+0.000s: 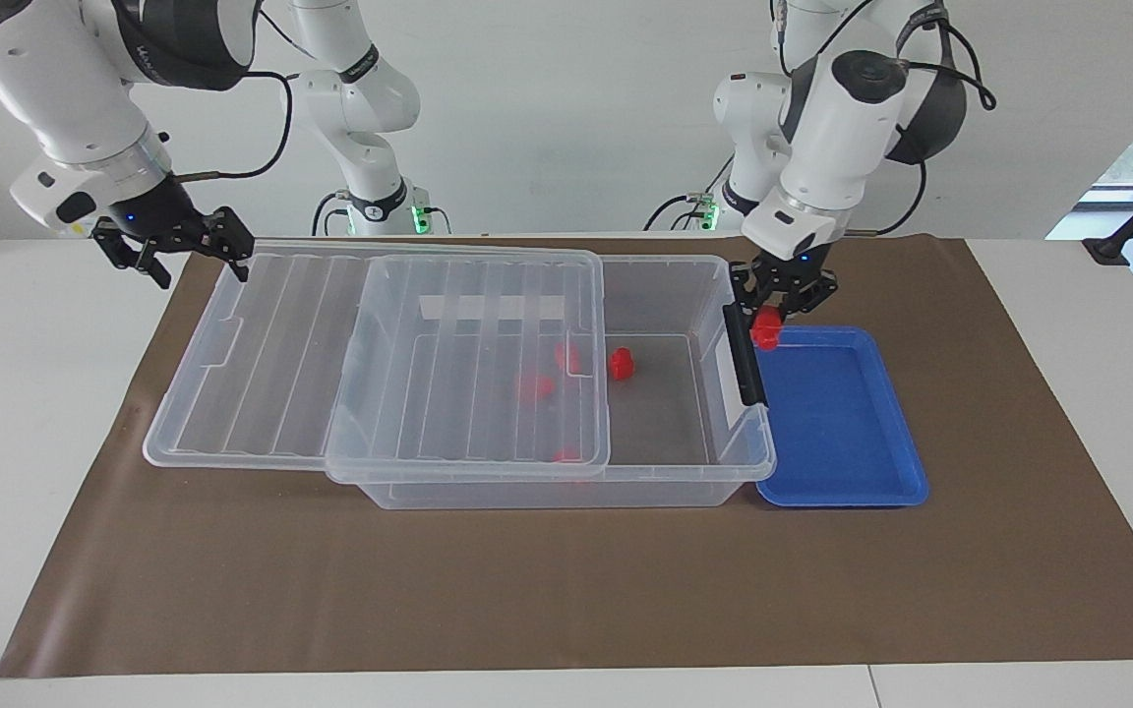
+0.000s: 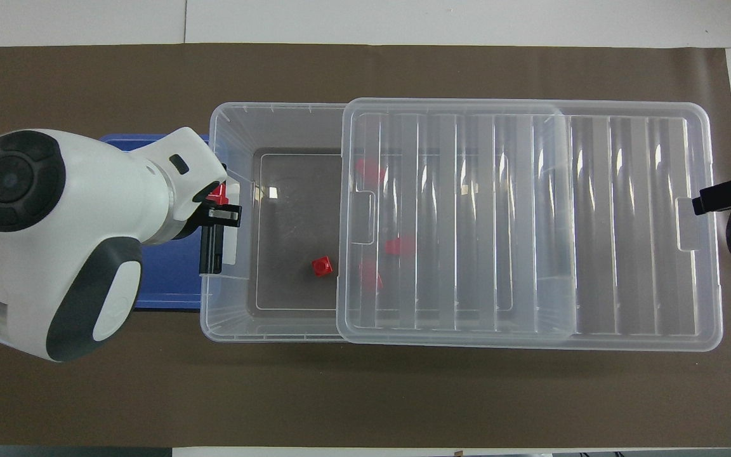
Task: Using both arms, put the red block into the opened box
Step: 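Lift the red block and carry it over the open box, then lower the red block into the box and open the left gripper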
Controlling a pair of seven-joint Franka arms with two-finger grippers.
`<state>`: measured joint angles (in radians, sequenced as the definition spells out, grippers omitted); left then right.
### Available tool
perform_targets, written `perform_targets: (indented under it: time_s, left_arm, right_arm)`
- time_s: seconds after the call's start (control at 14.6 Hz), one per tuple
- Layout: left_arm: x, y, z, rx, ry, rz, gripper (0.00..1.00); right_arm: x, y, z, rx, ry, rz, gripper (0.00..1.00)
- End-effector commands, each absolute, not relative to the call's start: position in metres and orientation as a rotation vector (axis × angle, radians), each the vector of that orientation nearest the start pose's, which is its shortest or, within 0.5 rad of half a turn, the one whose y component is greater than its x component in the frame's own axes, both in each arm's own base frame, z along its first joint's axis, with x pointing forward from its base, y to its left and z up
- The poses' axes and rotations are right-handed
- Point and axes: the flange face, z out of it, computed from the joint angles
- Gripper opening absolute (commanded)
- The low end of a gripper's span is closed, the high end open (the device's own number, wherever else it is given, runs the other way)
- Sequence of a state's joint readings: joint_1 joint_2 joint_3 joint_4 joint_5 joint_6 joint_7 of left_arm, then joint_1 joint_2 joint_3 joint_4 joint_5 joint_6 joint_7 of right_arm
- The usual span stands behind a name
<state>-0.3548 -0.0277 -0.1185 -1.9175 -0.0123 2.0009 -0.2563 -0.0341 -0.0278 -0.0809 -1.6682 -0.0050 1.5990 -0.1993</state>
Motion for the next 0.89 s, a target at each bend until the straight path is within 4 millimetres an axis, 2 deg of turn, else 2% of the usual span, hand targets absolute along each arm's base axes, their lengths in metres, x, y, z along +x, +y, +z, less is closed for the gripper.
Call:
perform_targets:
  time_s: [0.0,0.21,0.41,0.62,0.68,0.82]
  left_arm:
    - [0.515,-0.288,0.466,-3.184,0.308,-0.161,0.00]
    - [0.522,-0.303,0.427,-3.186,0.332,-0.143,0.00]
    - [0.533,-0.308,0.391,-3.178,0.285,-0.165,0.00]
    - [0.535,-0.315,0.357,-3.165,0.302,-0.132,0.00]
    - [0.533,-0.325,0.343,-3.157,0.334,-0.127,0.00]
    - [0.534,-0.326,0.324,-3.133,0.353,-0.118,0.00]
  right_arm:
    - [0.539,-0.068,0.593,-3.137,-0.112,0.051,1.00]
    - [0.539,-0.070,0.593,-3.137,-0.109,0.051,1.00]
    - [0.539,-0.069,0.593,-3.137,-0.112,0.053,1.00]
    - [0.538,-0.070,0.593,-3.138,-0.109,0.054,1.00]
    - [0.538,-0.070,0.593,-3.137,-0.109,0.058,1.00]
    - [0.537,-0.069,0.593,-3.135,-0.107,0.063,1.00]
